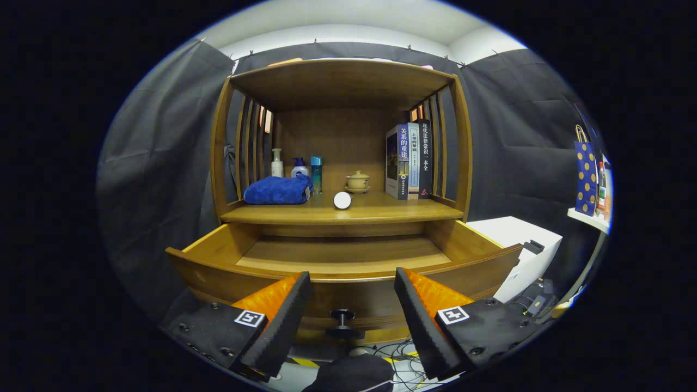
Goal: Pull open the drawer, take out the items inside it, and place them on the countertop above the cabinet.
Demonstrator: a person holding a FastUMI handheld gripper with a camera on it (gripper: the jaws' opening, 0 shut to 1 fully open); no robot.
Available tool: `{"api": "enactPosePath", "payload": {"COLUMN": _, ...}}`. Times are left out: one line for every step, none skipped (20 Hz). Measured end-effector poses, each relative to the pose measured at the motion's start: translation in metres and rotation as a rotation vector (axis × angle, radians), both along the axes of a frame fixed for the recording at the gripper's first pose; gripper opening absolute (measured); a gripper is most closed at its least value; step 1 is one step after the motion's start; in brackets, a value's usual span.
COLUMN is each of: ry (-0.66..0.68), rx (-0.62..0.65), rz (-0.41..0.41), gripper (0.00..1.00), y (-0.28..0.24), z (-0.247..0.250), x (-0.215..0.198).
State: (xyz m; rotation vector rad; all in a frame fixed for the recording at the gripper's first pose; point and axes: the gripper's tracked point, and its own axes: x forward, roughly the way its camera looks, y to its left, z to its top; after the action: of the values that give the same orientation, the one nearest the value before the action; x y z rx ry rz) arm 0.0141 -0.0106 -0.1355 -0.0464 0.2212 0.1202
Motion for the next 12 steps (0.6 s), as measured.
{"api": "enactPosePath", "payload": {"ry": 0.010, "rx": -0.007, "rz": -0.003, "gripper": 0.99, "y": 0.000, "z": -0.006, "x": 0.000}}
{"api": "enactPosePath", "payload": {"ry": 0.021, "rx": -0.012, "rz": -0.004, "gripper": 0.99, "y": 0.001, "z": -0.012, "x": 0.000}}
{"api": "enactPosePath", "payload": {"ry": 0.030, "rx": -0.013, "rz": -0.002, "gripper": 0.99, "y": 0.002, "z": -0.016, "x": 0.000}}
{"api": "enactPosePath", "payload": {"ry": 0.040, "rx": -0.018, "rz": -0.001, "gripper": 0.99, "y": 0.003, "z": -0.020, "x": 0.000}}
{"api": "enactPosePath", "payload": {"ry": 0.048, "rx": -0.022, "rz": -0.001, "gripper": 0.99, "y": 0.003, "z": -0.025, "x": 0.000}}
{"api": "enactPosePath", "payload": {"ry": 0.050, "rx": -0.026, "rz": -0.003, "gripper": 0.99, "y": 0.003, "z": -0.027, "x": 0.001}}
{"api": "enactPosePath", "payload": {"ry": 0.050, "rx": -0.030, "rz": -0.002, "gripper": 0.98, "y": 0.005, "z": -0.028, "x": 0.002}}
{"api": "enactPosePath", "payload": {"ry": 0.046, "rx": -0.030, "rz": 0.007, "gripper": 0.98, "y": 0.008, "z": -0.028, "x": 0.002}}
{"api": "enactPosePath", "payload": {"ry": 0.044, "rx": -0.036, "rz": 0.008, "gripper": 0.98, "y": 0.010, "z": -0.029, "x": 0.002}}
{"api": "enactPosePath", "payload": {"ry": 0.043, "rx": -0.039, "rz": 0.010, "gripper": 0.98, "y": 0.009, "z": -0.028, "x": 0.001}}
{"api": "enactPosePath", "payload": {"ry": 0.044, "rx": -0.038, "rz": 0.013, "gripper": 0.98, "y": 0.010, "z": -0.029, "x": 0.002}}
{"api": "enactPosePath", "payload": {"ry": 0.048, "rx": -0.036, "rz": 0.017, "gripper": 0.98, "y": 0.011, "z": -0.030, "x": 0.002}}
